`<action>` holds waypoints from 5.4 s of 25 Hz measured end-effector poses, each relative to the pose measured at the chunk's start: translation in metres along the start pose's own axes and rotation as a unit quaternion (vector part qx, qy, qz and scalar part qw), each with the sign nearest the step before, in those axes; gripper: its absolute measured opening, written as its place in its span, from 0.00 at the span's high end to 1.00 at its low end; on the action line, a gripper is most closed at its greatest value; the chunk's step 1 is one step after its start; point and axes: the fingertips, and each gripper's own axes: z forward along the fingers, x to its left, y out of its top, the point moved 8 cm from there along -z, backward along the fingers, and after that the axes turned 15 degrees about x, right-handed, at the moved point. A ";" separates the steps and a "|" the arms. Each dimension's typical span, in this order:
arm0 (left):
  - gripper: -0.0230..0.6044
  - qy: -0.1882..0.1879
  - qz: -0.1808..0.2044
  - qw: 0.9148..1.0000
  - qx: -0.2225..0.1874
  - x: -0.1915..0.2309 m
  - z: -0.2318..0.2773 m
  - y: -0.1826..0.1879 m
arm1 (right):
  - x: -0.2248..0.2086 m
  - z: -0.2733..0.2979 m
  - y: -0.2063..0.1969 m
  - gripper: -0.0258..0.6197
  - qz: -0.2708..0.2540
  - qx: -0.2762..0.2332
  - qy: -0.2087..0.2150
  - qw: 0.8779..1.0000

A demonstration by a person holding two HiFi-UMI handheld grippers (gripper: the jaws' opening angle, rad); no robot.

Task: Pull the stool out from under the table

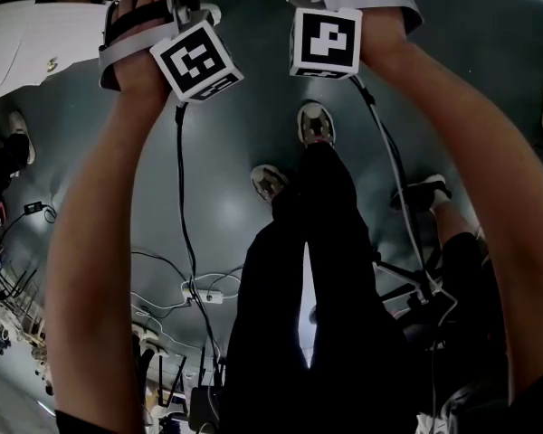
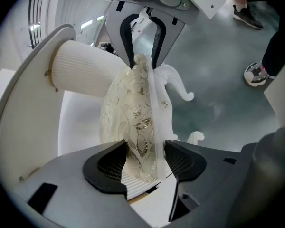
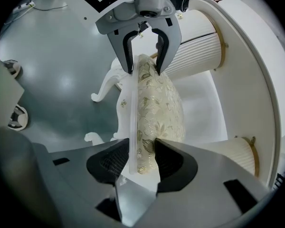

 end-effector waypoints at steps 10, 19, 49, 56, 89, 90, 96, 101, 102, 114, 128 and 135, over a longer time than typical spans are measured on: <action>0.55 -0.001 0.002 1.000 -0.007 0.000 -0.002 0.000 | 0.000 -0.002 -0.001 0.70 -0.011 0.000 0.009 1.000; 0.58 -0.015 -0.005 1.000 -0.017 0.003 -0.011 0.000 | 0.000 -0.008 -0.002 0.70 -0.008 0.019 0.016 1.000; 0.59 -0.035 -0.037 0.998 -0.034 -0.063 -0.087 -0.026 | 0.055 -0.089 0.009 0.70 -0.003 0.027 0.036 0.999; 0.59 -0.031 -0.055 0.997 -0.036 -0.069 -0.092 -0.029 | 0.061 -0.093 0.014 0.70 0.010 0.028 0.028 0.999; 0.60 -0.031 -0.024 0.999 -0.015 -0.157 -0.208 -0.034 | 0.135 -0.207 -0.017 0.72 0.020 0.011 0.049 0.999; 0.60 -0.029 -0.023 0.999 -0.016 -0.162 -0.215 -0.034 | 0.139 -0.215 -0.020 0.72 0.023 0.010 0.048 0.999; 0.60 -0.027 -0.009 0.999 -0.019 -0.179 -0.227 -0.038 | 0.158 -0.234 -0.021 0.72 0.036 0.008 0.063 0.997; 0.60 -0.022 -0.006 1.000 -0.012 -0.181 -0.225 -0.038 | 0.157 -0.234 -0.018 0.78 0.061 0.017 0.067 0.996; 0.60 -0.020 -0.005 1.000 -0.010 -0.180 -0.226 -0.038 | 0.156 -0.234 -0.017 0.78 0.067 0.019 0.068 0.995; 0.60 -0.038 -0.003 0.999 0.013 -0.183 -0.232 -0.038 | 0.157 -0.240 -0.017 0.81 0.058 0.015 0.057 0.997; 0.55 -0.075 -0.007 0.997 0.030 -0.182 -0.249 -0.033 | 0.142 -0.266 -0.033 0.79 0.073 -0.010 0.091 0.993; 0.92 -0.015 -0.057 0.998 0.033 -0.143 -0.285 -0.048 | 0.105 -0.298 -0.045 0.81 0.134 -0.019 0.123 0.983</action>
